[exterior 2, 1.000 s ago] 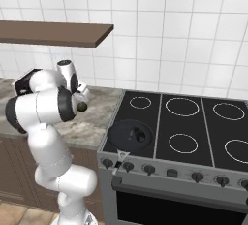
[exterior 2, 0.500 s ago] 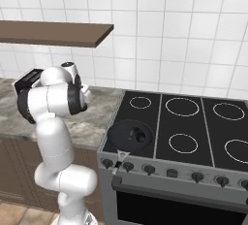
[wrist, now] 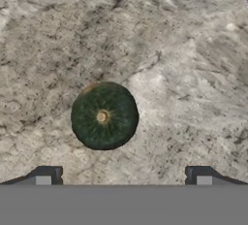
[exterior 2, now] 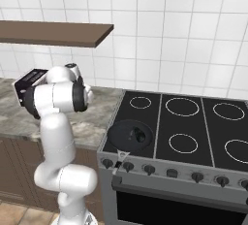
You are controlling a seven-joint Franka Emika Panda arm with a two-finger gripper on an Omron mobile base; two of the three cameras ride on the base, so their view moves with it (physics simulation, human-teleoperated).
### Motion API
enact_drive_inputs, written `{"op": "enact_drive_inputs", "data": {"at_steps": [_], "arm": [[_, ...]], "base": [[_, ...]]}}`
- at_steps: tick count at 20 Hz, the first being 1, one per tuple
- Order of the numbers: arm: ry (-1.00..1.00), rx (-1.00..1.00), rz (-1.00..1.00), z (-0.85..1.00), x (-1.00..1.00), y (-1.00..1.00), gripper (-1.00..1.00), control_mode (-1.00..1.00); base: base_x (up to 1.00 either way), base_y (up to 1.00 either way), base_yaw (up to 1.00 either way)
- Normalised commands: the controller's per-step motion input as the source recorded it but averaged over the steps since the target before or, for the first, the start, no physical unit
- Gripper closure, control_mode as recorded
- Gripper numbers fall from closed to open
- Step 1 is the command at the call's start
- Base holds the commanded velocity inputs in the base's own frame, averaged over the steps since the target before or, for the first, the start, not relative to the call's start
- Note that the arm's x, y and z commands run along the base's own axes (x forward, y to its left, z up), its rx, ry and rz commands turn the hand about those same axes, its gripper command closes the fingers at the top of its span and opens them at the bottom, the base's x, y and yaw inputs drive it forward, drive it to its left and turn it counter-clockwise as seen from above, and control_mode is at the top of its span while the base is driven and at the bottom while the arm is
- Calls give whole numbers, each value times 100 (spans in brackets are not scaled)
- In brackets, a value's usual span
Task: Put the eggplant and squash in the pan. Then turn on the front left burner and set the heat to medium.
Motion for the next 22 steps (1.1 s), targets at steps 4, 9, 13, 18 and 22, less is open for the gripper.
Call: {"op": "enact_drive_inputs", "data": {"at_steps": [4, 9, 13, 18, 22], "arm": [[3, 0, 4, -22, 19, 0, -100, -100], [9, 0, 12, -7, 1, 0, -100, -100], [5, 0, 15, -4, 17, 0, -100, -100], [2, 0, 13, -5, 26, 0, -100, -100], [2, 0, 6, -9, 16, 3, -100, -100]], "base": [[0, 0, 0], [0, 0, 0], [0, 0, 0], [0, 0, 0], [0, 0, 0]]}}
